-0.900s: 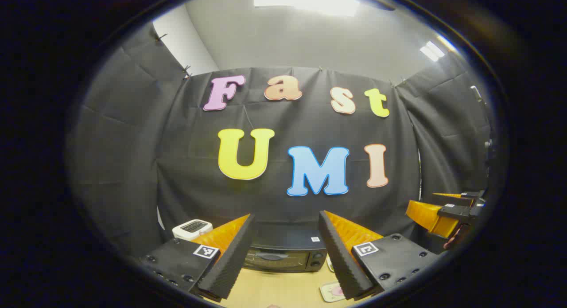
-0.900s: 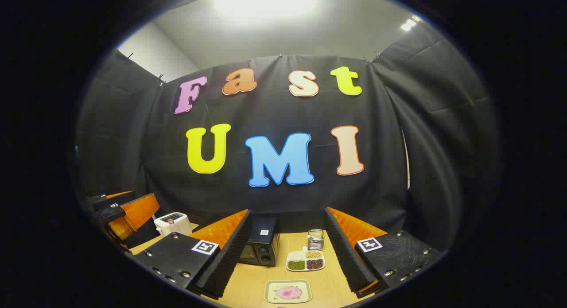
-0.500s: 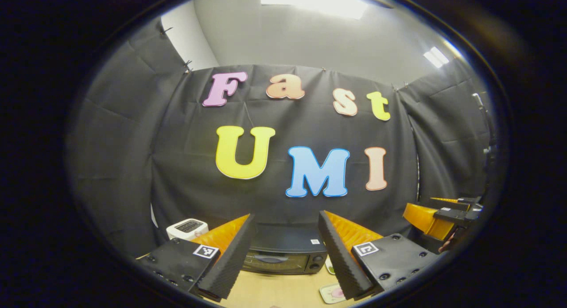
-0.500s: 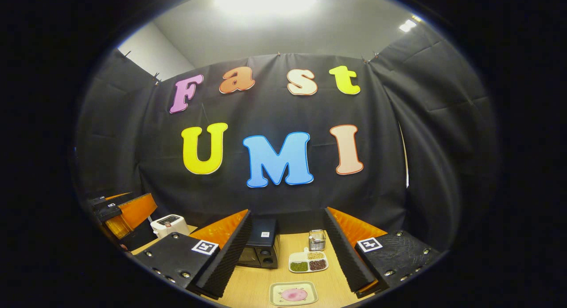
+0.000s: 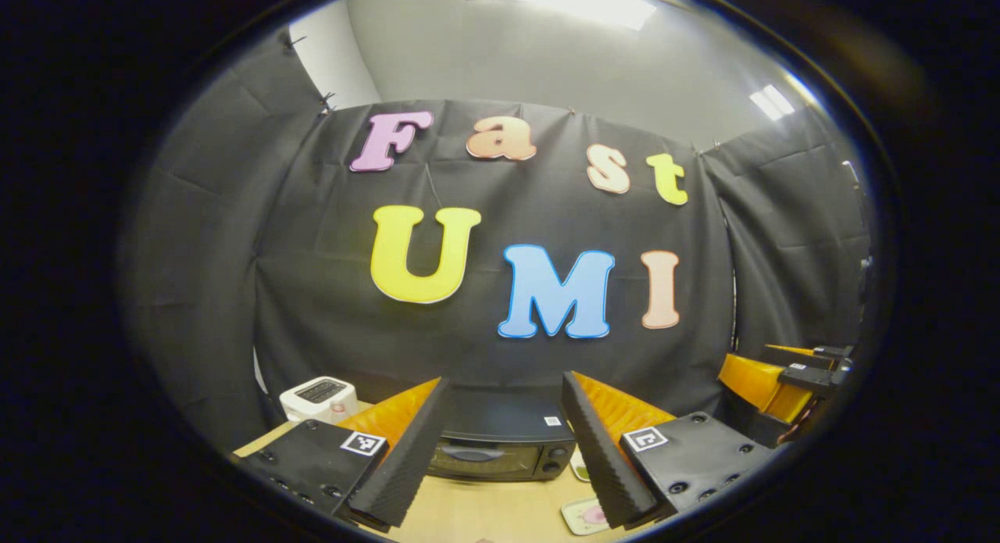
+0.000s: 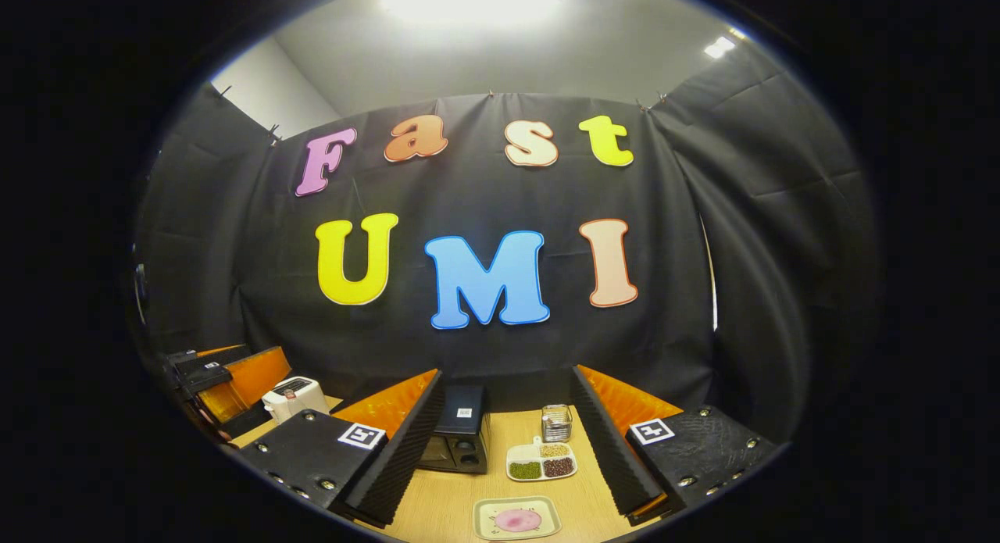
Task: Open the electric oven with the left hand, put the food in, and close the electric oven.
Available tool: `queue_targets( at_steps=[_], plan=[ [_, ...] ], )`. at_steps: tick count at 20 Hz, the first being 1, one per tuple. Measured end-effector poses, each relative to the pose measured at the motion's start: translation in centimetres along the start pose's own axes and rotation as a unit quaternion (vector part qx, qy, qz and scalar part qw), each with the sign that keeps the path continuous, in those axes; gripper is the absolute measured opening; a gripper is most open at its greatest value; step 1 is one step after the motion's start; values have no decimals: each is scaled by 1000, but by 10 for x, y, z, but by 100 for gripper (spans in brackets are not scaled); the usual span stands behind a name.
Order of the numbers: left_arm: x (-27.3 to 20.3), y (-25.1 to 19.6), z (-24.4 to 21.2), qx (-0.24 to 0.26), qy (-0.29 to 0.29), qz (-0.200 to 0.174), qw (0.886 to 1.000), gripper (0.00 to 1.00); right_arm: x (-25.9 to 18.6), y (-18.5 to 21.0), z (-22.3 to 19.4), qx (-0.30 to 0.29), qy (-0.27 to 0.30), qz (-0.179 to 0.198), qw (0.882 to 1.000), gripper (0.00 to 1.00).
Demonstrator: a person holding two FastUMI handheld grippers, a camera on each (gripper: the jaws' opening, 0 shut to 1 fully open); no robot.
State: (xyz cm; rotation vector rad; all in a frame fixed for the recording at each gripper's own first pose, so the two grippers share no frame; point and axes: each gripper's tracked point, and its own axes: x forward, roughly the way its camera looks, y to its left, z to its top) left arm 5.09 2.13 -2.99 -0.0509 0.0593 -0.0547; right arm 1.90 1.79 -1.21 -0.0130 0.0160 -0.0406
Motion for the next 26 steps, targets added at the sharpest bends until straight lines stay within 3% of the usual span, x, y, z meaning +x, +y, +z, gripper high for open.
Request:
queue_targets(
  at_steps=[2,3,4,6,7,10,12,13,14,16,17,19,20,22,26],
  plan=[
    [12,2,-14,-3,14,-1,1000,99,1,-1,-6,-1,6,-1,1000,98],
    [19,3,-22,-3,22,1,1000,99,2,-1,-9,-1,9,-2,1000,98],
    [29,6,-32,-5,32,-1,999,91,4,-2,-11,-2,13,-3,1000,98],
    [49,7,-51,-6,57,-6,998,91,8,-3,-18,-4,20,-4,1000,98],
    [59,8,-61,-6,69,-9,998,99,9,-4,-20,-5,23,-5,1000,98],
    [92,15,-93,0,104,-11,995,95,14,-8,-28,-9,32,-12,999,98],
    [113,18,-121,2,136,-14,991,98,18,-13,-35,-10,42,-19,999,98],
    [122,19,-138,0,156,-17,988,92,20,-16,-40,-10,47,-23,999,98],
    [132,22,-157,-3,176,-16,984,95,21,-19,-44,-11,53,-28,998,98],
    [149,29,-184,-5,202,-10,979,92,23,-25,-52,-14,63,-37,997,98],
    [157,32,-195,-4,211,-7,978,99,26,-29,-55,-15,67,-43,997,98],
    [174,38,-214,5,223,-6,975,95,27,-34,-60,-16,74,-54,996,98],
    [181,39,-223,11,226,-8,974,99,27,-37,-62,-16,77,-58,995,98],
    [195,44,-240,15,236,-6,972,95,29,-41,-67,-18,84,-65,994,98],
    [207,51,-270,12,267,5,964,99,33,-46,-70,-23,90,-75,993,98]
  ],
)
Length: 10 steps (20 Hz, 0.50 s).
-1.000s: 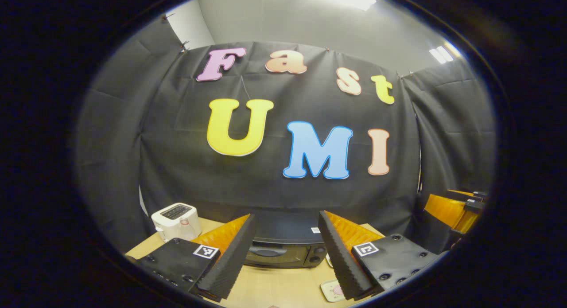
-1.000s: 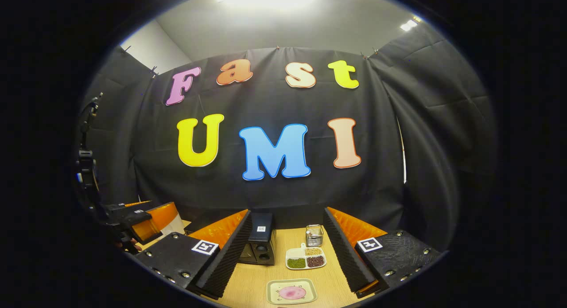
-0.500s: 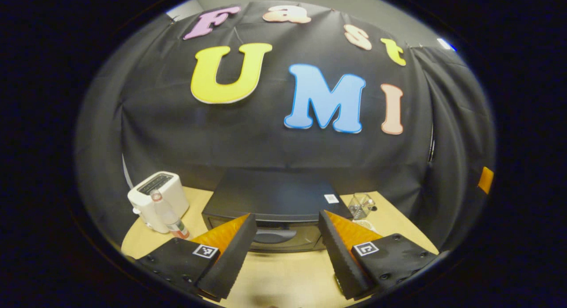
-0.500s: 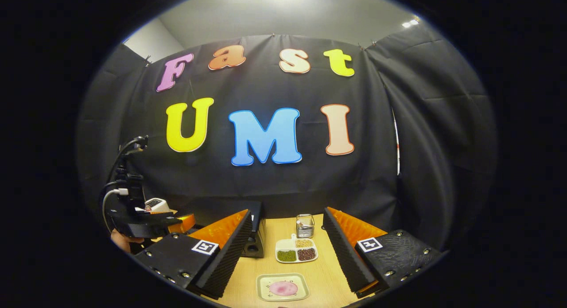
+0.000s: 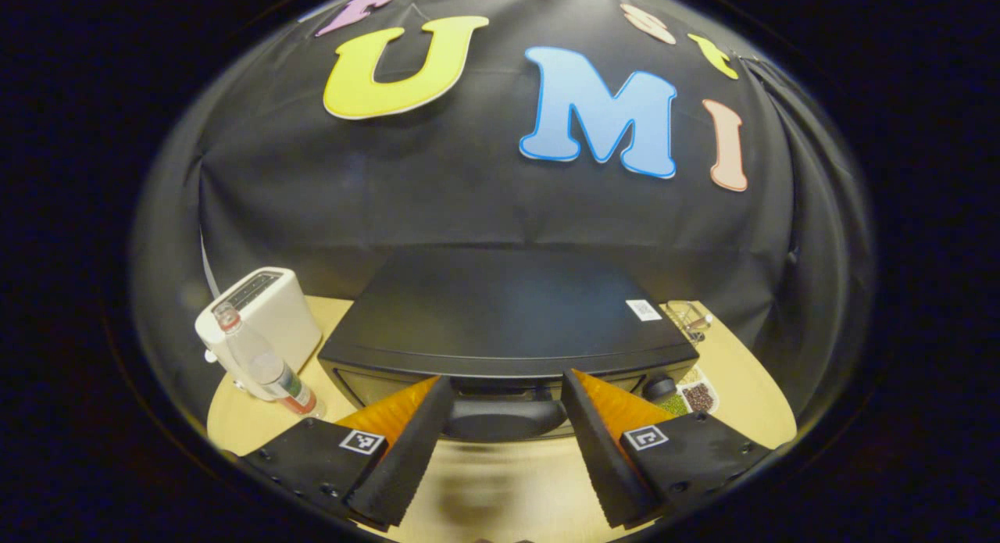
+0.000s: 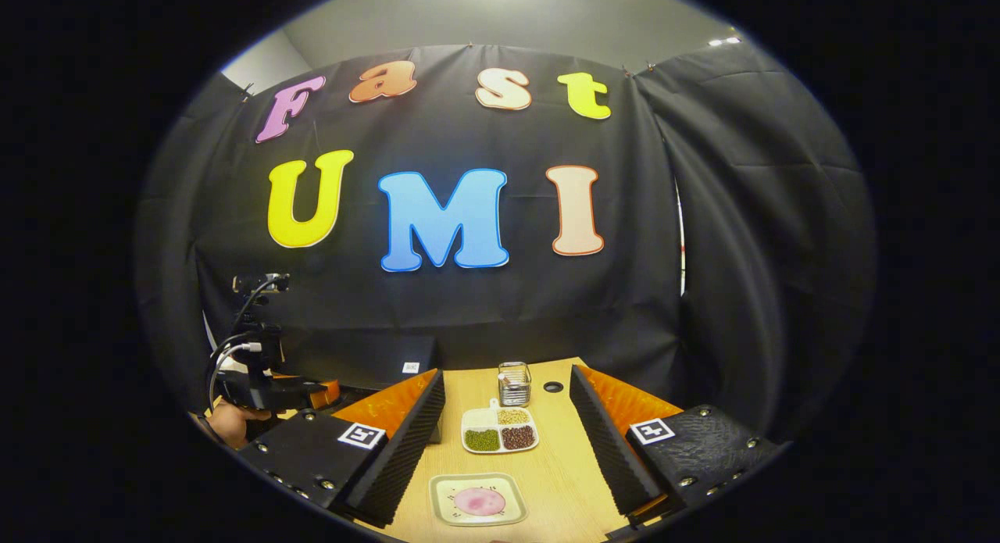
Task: Open the electric oven with the left hand, put the food in, and close the electric oven.
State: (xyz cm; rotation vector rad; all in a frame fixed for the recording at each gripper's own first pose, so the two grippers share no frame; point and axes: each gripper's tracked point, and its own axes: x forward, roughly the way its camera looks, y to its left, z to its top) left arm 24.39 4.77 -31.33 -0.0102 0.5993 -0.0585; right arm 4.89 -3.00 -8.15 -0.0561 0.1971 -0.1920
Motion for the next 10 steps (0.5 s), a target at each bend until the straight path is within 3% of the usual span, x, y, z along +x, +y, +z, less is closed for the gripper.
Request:
queue_targets(
  at_steps=[3,4,5,9,10],
  plan=[
    [8,0,4,19,-9,4,1000,99,2,0,1,-2,0,-2,1000,98],
    [8,0,1,29,-9,5,1000,92,3,0,2,-2,0,-2,1000,98],
    [8,0,0,40,-9,7,999,99,5,1,1,-1,0,-2,1000,98],
    [4,-1,-4,38,-8,3,999,95,6,8,1,4,0,6,1000,98],
    [2,-1,-5,40,-6,3,999,99,5,10,1,4,-1,9,1000,98]
  ],
)
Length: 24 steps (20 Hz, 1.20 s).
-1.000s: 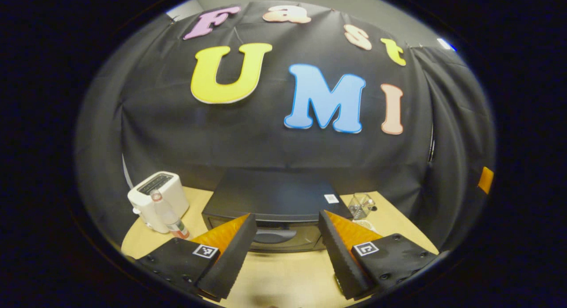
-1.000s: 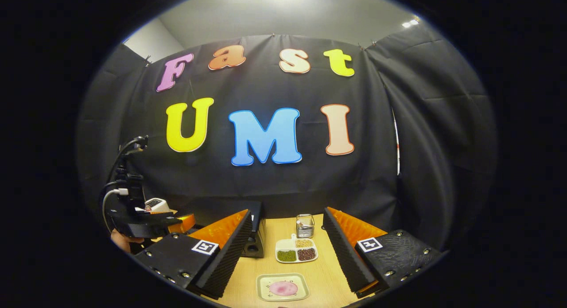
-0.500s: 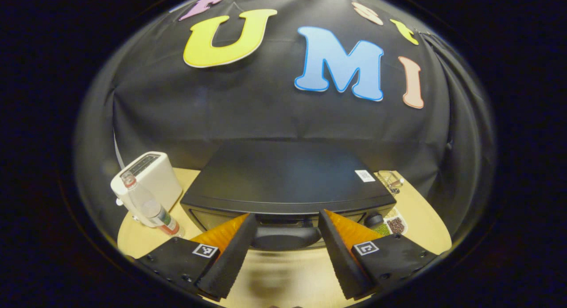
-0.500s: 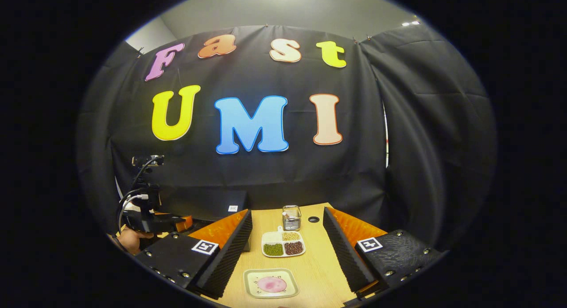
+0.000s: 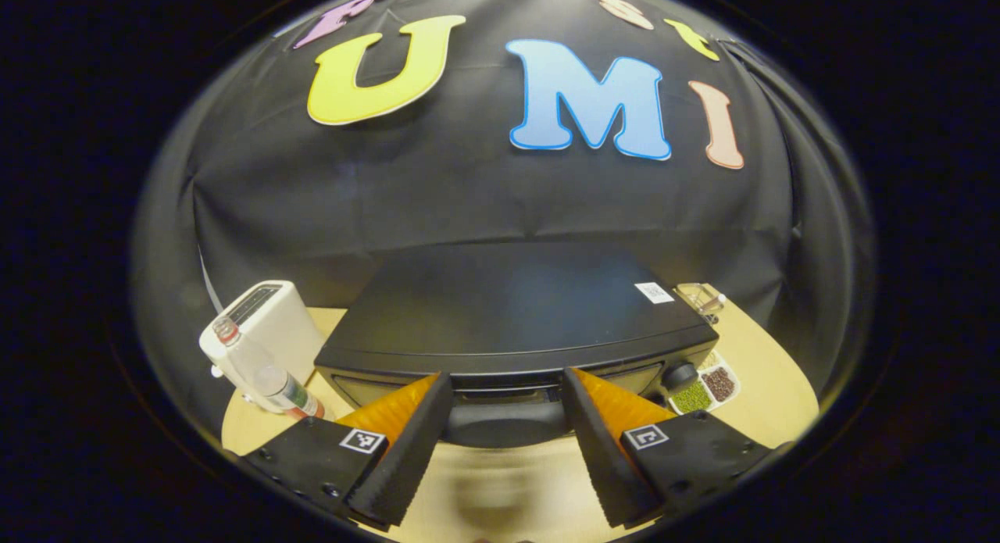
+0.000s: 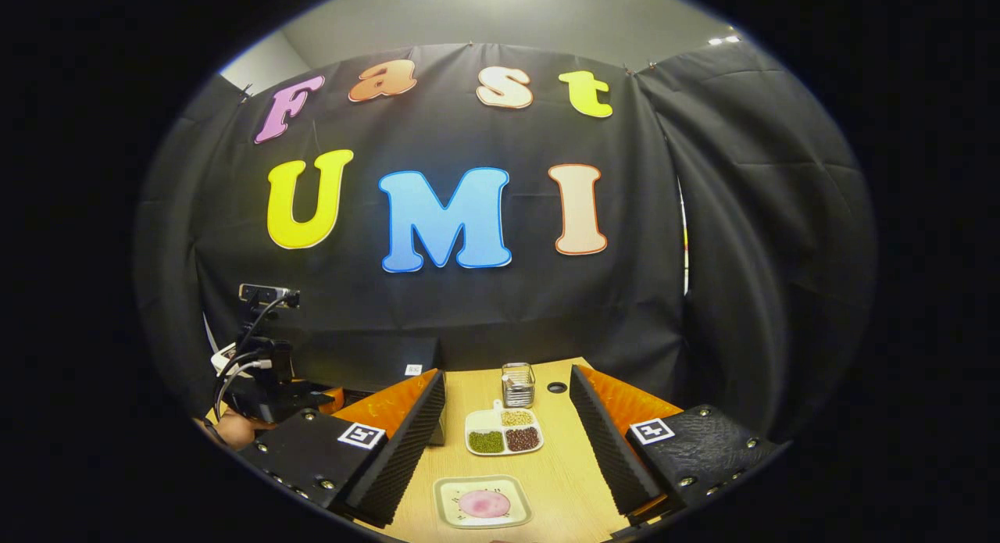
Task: Open the electric oven with the left hand, put the food in, and close the electric oven.
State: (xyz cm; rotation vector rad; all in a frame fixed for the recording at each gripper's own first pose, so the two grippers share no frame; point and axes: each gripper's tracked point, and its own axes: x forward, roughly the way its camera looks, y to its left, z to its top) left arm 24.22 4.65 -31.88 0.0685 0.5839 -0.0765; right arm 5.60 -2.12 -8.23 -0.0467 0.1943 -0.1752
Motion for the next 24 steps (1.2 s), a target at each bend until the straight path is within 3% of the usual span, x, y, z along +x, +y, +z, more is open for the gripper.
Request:
queue_targets(
  at_steps=[13,16,17,18,20,24],
  plan=[
    [-48,-9,-58,24,23,5,999,95,-15,4,0,-6,0,16,1000,98],
    [-55,-11,-78,24,36,2,999,99,-20,3,-2,-5,4,15,1000,98],
    [-57,-11,-84,22,42,0,999,92,-21,3,-4,-5,5,14,1000,98],
    [-57,-11,-92,18,48,-1,999,99,-23,2,-5,-5,6,14,1000,98],
    [-59,-9,-106,10,60,-1,998,91,-26,2,-7,-7,8,13,1000,98],
    [-63,-12,-132,39,75,-13,996,95,-29,3,-13,-4,15,14,1000,98]
  ],
)
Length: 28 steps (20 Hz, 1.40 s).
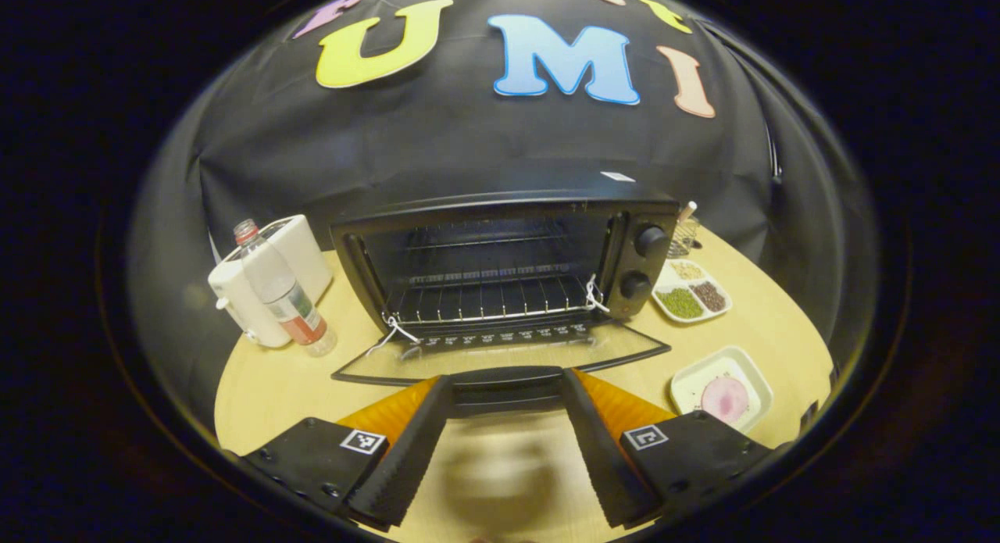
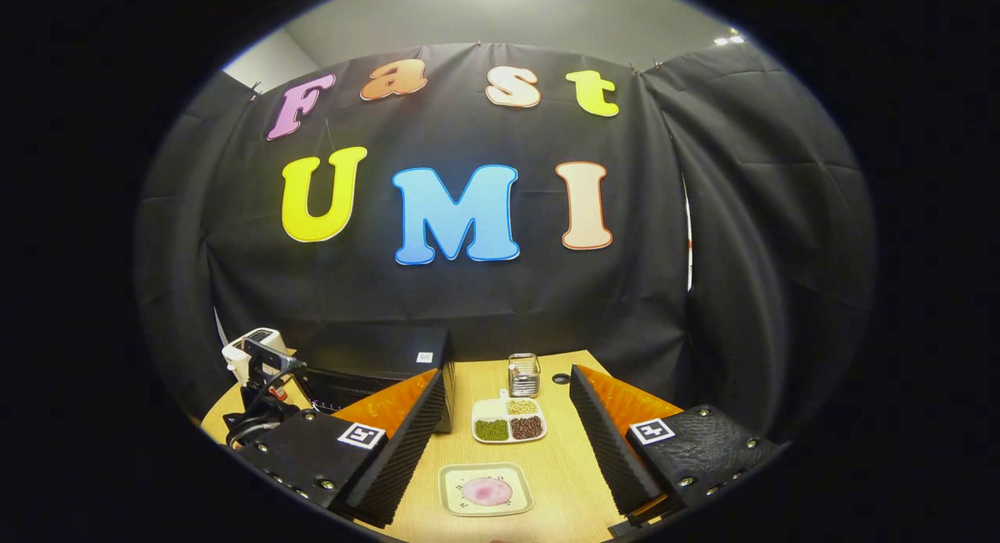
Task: Open the electric oven with the left hand, put the food in, and close the electric oven.
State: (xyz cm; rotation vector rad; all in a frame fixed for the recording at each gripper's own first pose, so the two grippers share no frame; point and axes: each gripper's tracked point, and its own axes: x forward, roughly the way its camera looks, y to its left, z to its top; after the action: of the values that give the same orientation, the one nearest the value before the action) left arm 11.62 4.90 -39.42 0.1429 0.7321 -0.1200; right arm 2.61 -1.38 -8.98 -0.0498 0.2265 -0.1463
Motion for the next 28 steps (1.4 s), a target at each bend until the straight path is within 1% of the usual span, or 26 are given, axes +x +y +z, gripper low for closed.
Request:
queue_targets(
  at_steps=[2,3,5,6,7,9,12,13,14,15,16,18,20,22,24,26,28],
  plan=[
    [3,-4,-17,6,18,-8,1000,92,1,1,-4,5,7,3,1000,98],
    [2,-4,-23,3,23,-13,1000,95,1,1,-5,7,8,2,1000,98],
    [-1,-2,-19,6,13,-18,1000,95,-1,-1,-6,8,8,-1,1000,98],
    [-6,-2,-12,6,2,-19,1000,91,0,-2,-5,7,8,-1,1000,98],
    [-12,-2,2,4,-18,-21,1000,95,1,-4,-8,4,10,-3,1000,98],
    [-29,-1,38,3,-61,-22,998,95,5,-7,-17,6,26,3,1000,100],
    [-71,-4,103,-11,-139,-26,990,95,19,-9,-52,18,95,40,995,98],
    [-87,-5,126,-17,-164,-30,986,99,26,-12,-66,22,121,52,991,98],
    [-107,-6,145,-22,-188,-32,981,99,34,-17,-81,27,148,61,987,98],
    [-125,-5,163,-29,-211,-34,976,91,40,-20,-97,34,177,71,981,98],
    [-142,-3,178,-35,-233,-35,971,99,45,-24,-113,46,207,82,974,98],
    [-174,4,205,-44,-273,-32,960,99,52,-30,-140,69,252,94,961,98],
    [-204,16,224,-52,-302,-18,952,98,63,-41,-162,72,284,88,952,99],
    [-232,32,237,-66,-313,1,947,99,70,-50,-183,67,313,83,944,99],
    [-258,46,252,-78,-332,15,940,98,78,-54,-206,57,342,81,934,99],
    [-279,59,262,-80,-348,28,934,99,83,-58,-227,46,368,76,926,99],
    [-288,68,265,-68,-363,42,928,98,89,-61,-241,39,384,64,920,99]
  ],
)
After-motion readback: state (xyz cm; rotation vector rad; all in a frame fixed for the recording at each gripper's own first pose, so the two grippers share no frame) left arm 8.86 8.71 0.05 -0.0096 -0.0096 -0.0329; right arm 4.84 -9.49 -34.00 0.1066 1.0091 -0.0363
